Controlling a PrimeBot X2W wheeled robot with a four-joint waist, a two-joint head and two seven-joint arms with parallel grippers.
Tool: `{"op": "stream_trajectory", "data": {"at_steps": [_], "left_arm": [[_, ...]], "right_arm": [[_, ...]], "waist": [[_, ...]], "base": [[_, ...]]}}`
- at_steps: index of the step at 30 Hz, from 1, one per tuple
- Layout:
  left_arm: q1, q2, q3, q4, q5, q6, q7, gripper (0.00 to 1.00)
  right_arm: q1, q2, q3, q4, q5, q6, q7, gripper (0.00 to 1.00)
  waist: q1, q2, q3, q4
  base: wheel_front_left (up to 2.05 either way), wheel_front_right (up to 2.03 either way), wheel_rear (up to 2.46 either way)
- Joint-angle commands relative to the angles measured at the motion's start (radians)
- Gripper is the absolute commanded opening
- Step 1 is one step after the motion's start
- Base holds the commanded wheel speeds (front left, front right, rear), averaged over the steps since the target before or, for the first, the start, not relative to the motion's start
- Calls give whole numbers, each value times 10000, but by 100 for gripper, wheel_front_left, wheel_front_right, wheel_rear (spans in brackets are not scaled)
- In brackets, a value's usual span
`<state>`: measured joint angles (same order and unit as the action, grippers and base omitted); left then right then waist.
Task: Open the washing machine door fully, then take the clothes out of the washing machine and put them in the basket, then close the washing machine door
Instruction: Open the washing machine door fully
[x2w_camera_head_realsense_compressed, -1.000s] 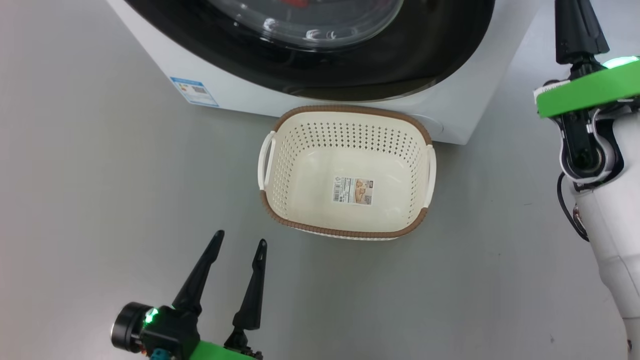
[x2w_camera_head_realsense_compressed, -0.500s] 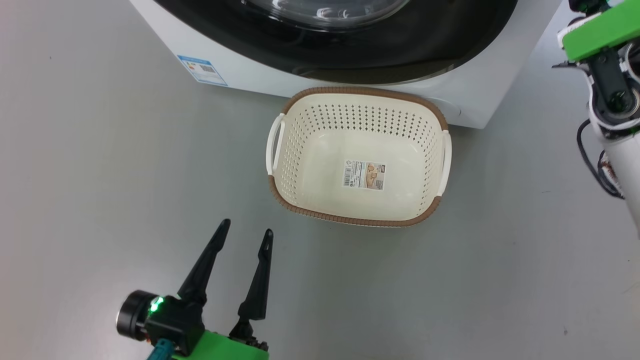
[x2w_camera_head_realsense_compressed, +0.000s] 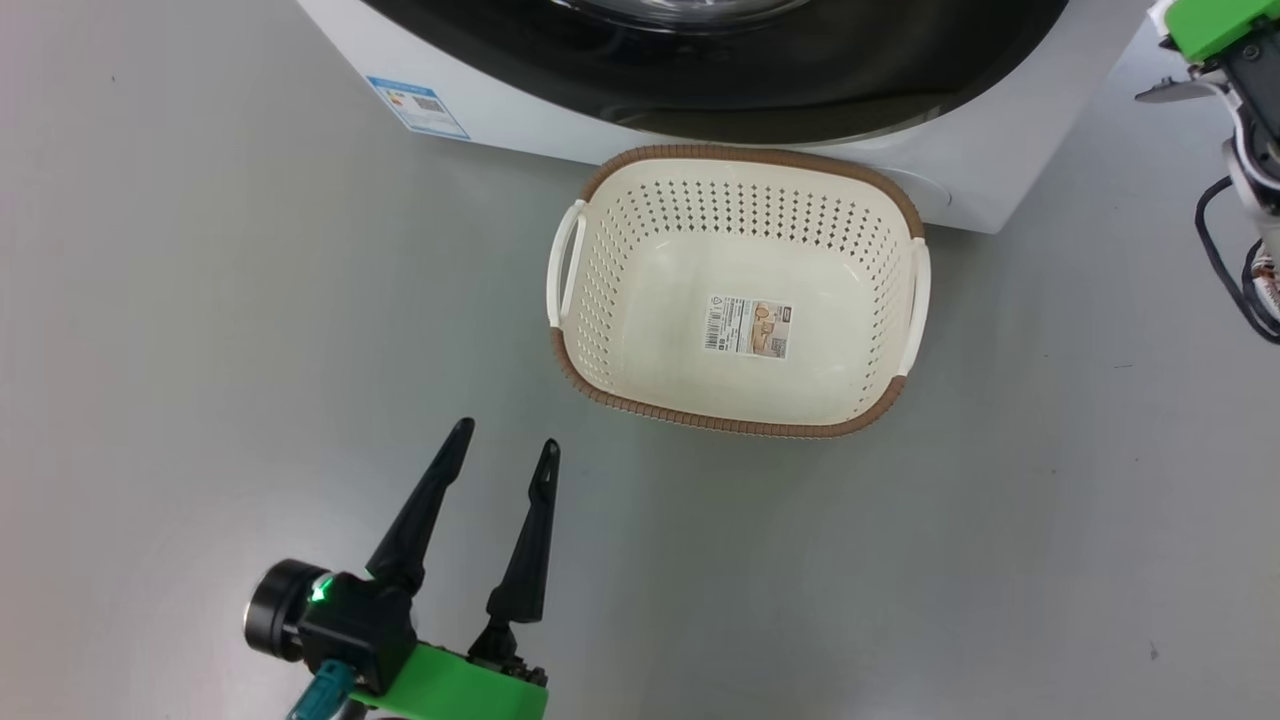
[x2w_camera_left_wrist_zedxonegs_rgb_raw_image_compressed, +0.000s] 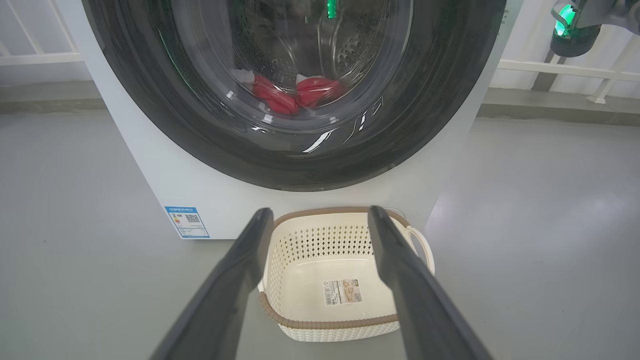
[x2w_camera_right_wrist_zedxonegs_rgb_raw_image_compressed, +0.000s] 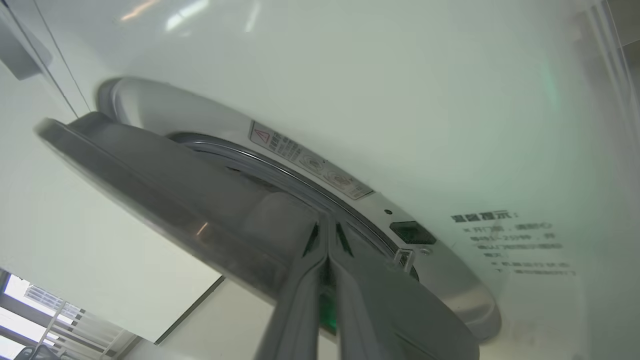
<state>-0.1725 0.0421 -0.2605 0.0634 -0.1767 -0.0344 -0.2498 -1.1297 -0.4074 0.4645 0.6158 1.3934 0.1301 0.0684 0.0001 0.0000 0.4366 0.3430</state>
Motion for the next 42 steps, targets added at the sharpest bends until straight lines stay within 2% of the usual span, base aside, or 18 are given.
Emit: {"op": "stream_trajectory", "data": {"at_steps": [1,10,24,30,42], "left_arm": [[-172,82,267,-210,-44,74,-120,100],[-254,81,204,-205,-94,95,-120,100],[-342,81,-22,-208,-208,192,-120,100],[-315,81,-30,-192,-188,225,-120,100],[-174,81,-13,-158,-105,251,-120,100]], "right_arm": [[-163,94,58,-225,361,6,293,0],[-516,-68,222,-23,1351,6,1852,0],[-410,188,-61,139,2787,6,4111,0],[-59,270,-118,-16,2936,6,4645,0],[865,522,-217,-508,2909,6,5047,0]], "waist": [[-1,0,35,35],[-1,0,156,91],[-1,0,88,133],[-1,0,-94,79],[-1,0,-506,-61]], "base": [[0,0,0],[0,0,0],[0,0,0],[0,0,0],[0,0,0]]}}
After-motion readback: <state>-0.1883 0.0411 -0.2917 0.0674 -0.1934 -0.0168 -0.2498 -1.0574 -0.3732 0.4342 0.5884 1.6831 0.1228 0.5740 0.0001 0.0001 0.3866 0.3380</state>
